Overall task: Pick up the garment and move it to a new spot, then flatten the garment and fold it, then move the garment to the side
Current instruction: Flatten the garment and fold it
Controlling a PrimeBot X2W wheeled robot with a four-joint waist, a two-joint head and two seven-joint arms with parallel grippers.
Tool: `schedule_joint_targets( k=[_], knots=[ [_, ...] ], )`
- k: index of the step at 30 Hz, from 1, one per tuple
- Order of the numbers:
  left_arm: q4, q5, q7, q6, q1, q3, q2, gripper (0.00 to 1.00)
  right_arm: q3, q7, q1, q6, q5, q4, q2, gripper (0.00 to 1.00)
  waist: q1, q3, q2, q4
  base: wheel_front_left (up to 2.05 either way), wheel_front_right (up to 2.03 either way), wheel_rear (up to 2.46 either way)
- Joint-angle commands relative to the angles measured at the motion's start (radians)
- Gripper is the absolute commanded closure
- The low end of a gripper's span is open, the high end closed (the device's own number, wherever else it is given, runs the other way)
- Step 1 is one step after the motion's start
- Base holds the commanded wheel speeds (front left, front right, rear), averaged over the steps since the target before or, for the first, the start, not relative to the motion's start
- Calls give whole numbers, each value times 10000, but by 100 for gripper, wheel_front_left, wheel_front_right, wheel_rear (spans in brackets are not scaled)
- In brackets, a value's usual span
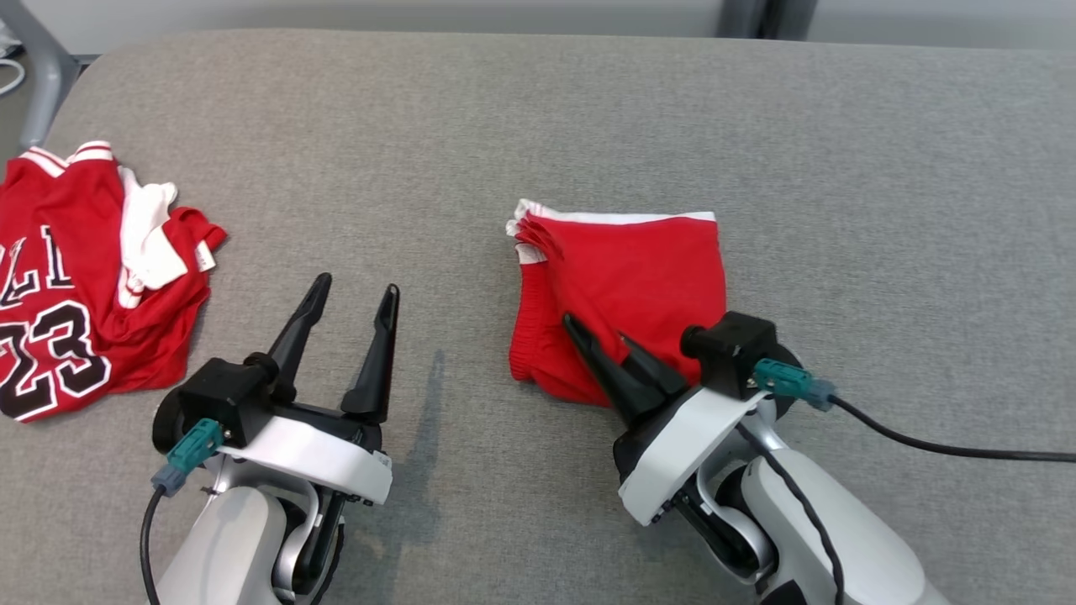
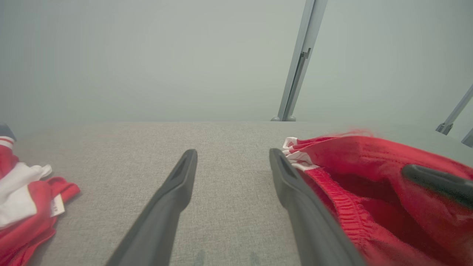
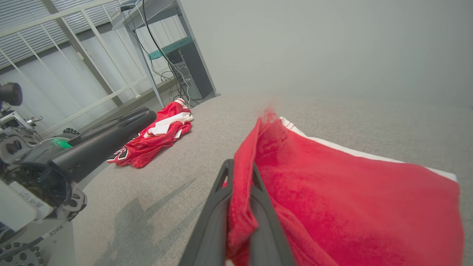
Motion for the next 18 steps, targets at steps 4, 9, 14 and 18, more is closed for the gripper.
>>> schedule_joint_targets(
  k=[4,9,14,18],
  knots=[
    [158,-78,-89,-90,-200,-67,-103,0,646,-238,-357,1,528,809,-57,100,0,92,0,252,0,0,0],
    [229,-53,-123,-110,-235,-74,-109,0,1139,-470,-534,1,743,1038,-52,0,0,125,0,249,0,0,0],
    [279,14,-178,-61,-170,-12,-49,0,1555,-672,-453,1,939,941,-53,0,0,29,0,115,0,0,0],
    [277,63,-200,21,-29,78,10,0,1724,-810,-161,1,1035,612,-53,0,0,-146,0,-49,0,0,0]
  ],
)
